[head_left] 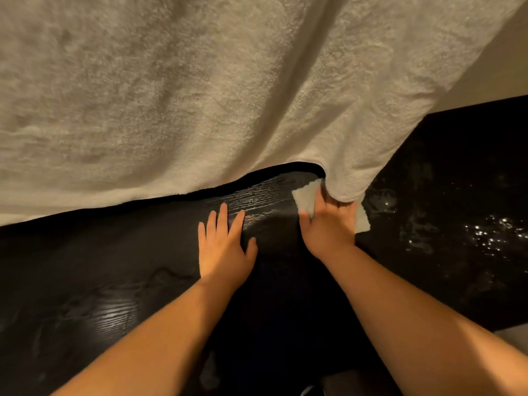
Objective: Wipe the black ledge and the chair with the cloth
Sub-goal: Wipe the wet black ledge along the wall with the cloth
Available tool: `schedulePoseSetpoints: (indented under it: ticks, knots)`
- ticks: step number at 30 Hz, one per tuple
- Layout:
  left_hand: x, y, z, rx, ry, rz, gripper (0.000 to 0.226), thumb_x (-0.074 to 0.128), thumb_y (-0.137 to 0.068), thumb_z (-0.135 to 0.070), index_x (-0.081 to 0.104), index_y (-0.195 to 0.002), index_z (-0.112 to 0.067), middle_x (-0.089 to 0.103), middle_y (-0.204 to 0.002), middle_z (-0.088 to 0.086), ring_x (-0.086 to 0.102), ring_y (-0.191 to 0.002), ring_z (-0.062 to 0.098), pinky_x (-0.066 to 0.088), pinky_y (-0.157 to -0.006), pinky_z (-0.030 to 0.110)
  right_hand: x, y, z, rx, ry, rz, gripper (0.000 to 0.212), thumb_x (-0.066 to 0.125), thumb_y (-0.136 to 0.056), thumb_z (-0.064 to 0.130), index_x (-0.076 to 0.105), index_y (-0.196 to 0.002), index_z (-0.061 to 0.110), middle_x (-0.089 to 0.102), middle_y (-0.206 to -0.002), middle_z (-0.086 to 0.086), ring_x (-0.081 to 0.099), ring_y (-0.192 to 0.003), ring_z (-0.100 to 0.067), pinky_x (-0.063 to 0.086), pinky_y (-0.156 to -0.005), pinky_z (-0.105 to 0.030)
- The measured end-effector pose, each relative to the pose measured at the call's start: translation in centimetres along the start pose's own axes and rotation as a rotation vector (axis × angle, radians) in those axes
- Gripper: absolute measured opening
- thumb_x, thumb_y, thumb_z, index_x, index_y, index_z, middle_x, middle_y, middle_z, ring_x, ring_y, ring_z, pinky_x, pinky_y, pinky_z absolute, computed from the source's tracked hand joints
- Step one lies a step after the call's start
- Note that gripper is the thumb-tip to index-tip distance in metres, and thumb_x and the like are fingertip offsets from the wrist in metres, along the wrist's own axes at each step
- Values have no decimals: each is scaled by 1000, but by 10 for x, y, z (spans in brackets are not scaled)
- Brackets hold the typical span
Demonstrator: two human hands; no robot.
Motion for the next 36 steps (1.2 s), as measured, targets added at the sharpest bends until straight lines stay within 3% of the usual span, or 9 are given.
schedulePoseSetpoints:
  ticks: [4, 6, 9, 14, 20, 26, 29, 33, 36]
  knots:
    - [5, -6, 5, -3, -17, 28, 76, 33, -92, -62, 30, -162, -31, 11, -174, 10, 7, -160, 34, 5, -128, 58, 23, 37, 71, -446, 23, 126, 80, 19, -97, 65, 12, -164, 23, 5, -172, -4, -5, -156, -36, -2, -126, -54]
    - [4, -6, 4, -9, -30, 29, 77, 31, -93, -62, 30, -163, -30, 9, -174, 10, 5, -160, 33, 4, -129, 58, 20, 35, 64, -557, 9, 130, 81, 19, -96, 69, 12, -164, 26, 6, -172, 1, -7, -157, -32, 6, -127, -53]
    - [4, -6, 4, -7, -68, 45, 77, 24, -95, -62, 24, -165, -30, 1, -175, 8, -1, -161, 33, 2, -129, 58, 15, -10, 12, -279, -113, 167, 80, 18, -94, 74, 3, -162, 35, 7, -171, -1, 14, -155, -35, 27, -122, -51]
    - [6, -5, 1, -7, -80, 79, 77, 22, -97, -62, 14, -166, -31, -8, -175, 7, -12, -161, 30, -3, -129, 57, 5, -36, 6, 111, -177, 20, 77, 21, -96, 65, 3, -161, 28, 10, -170, -5, 17, -153, -36, 26, -121, -54]
    - [3, -5, 3, -14, -32, 51, 77, 26, -96, -63, 19, -166, -31, -5, -175, 6, -13, -161, 28, -5, -129, 56, 15, 17, 72, -495, 12, 74, 77, 21, -99, 65, 16, -164, 24, 7, -172, -2, -8, -157, -33, 8, -126, -55]
    - [-3, -5, 0, -9, -52, 23, 73, 38, -96, -59, 27, -163, -31, 9, -174, 9, 4, -160, 33, 5, -129, 58, -16, -11, -42, -201, -71, -81, 76, 37, -95, 64, 27, -159, 24, 33, -158, -18, 32, -142, -42, 27, -120, -52]
    - [-1, -5, 1, -5, -51, 7, 73, 46, -96, -56, 31, -162, -28, 15, -173, 12, 9, -160, 35, 10, -128, 59, -20, -12, -48, -50, -57, -59, 70, 28, -95, 65, 37, -152, 26, 35, -151, -22, 29, -134, -41, 31, -117, -52]
    - [-2, -2, 2, -22, -65, -30, 74, 35, -94, -58, 37, -161, -26, 21, -172, 13, 15, -158, 36, 13, -127, 60, 0, 34, -5, -374, 0, 31, 76, 28, -96, 64, 16, -161, 26, 12, -168, -12, 16, -146, -43, 14, -123, -56]
    - [0, -1, -3, -38, -74, -40, 75, 31, -93, -57, 39, -160, -24, 23, -171, 14, 19, -157, 38, 16, -126, 61, 5, 45, -27, -567, -13, 47, 73, 36, -98, 62, 23, -159, 26, 14, -168, -6, 17, -149, -40, 7, -125, -50]
Point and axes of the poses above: each hand's wrist, its own y-axis away from the middle knuckle, its own x-axis out of the palm, z = x × y, the point moved 10 cm from there along -y, towards the middle knuckle
